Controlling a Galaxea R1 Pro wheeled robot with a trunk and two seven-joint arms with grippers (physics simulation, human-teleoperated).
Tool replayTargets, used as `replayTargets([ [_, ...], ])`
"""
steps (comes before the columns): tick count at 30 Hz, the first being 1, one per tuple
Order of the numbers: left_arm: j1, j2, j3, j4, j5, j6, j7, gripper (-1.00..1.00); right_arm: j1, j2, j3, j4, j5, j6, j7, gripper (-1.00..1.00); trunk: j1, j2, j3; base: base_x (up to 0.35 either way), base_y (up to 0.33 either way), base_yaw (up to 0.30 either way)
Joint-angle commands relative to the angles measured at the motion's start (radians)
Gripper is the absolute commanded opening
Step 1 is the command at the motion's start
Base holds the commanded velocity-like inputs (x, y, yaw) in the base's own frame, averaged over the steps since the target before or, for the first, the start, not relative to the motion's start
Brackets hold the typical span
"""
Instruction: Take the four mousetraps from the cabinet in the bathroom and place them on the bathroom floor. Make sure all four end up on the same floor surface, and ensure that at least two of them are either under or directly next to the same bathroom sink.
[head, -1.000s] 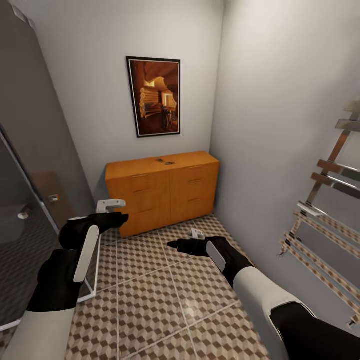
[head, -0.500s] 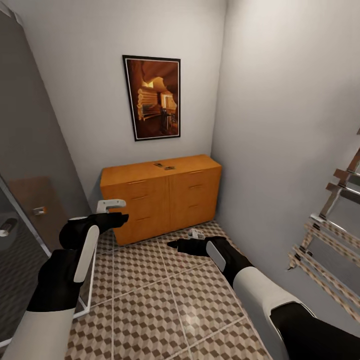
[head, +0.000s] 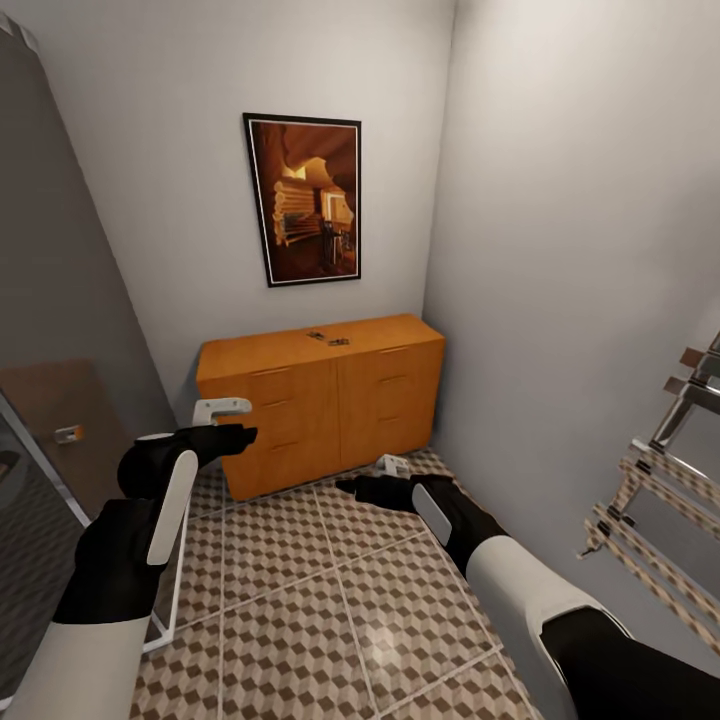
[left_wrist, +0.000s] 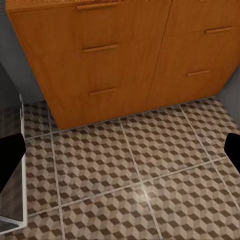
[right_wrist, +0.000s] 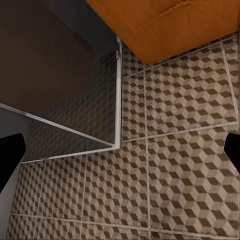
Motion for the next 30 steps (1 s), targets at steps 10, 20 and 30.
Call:
replayTargets([
  [10, -0.001, 0.002, -0.002, -0.003, 0.01, 0.003, 0.011, 1.0, 0.012, 0.0, 0.001, -0.012, -0.002, -0.082, -0.001, 1.0, 0.001, -0.002, -0.001, 0.016, 0.0, 0.0],
  [20, -0.001, 0.002, 0.0, -0.004, 0.011, 0.003, 0.01, 1.0, 0.033, 0.0, 0.025, -0.087, -0.003, -0.085, -0.006, 1.0, 0.001, -0.002, -0.001, 0.004, 0.0, 0.0],
  [30, -0.039, -0.002, 0.0, -0.004, 0.014, 0.003, 0.008, 1.0, 0.045, 0.0, 0.098, -0.278, -0.001, 0.084, -0.027, 1.0, 0.001, -0.002, -0.001, 0.0, 0.0, 0.0],
])
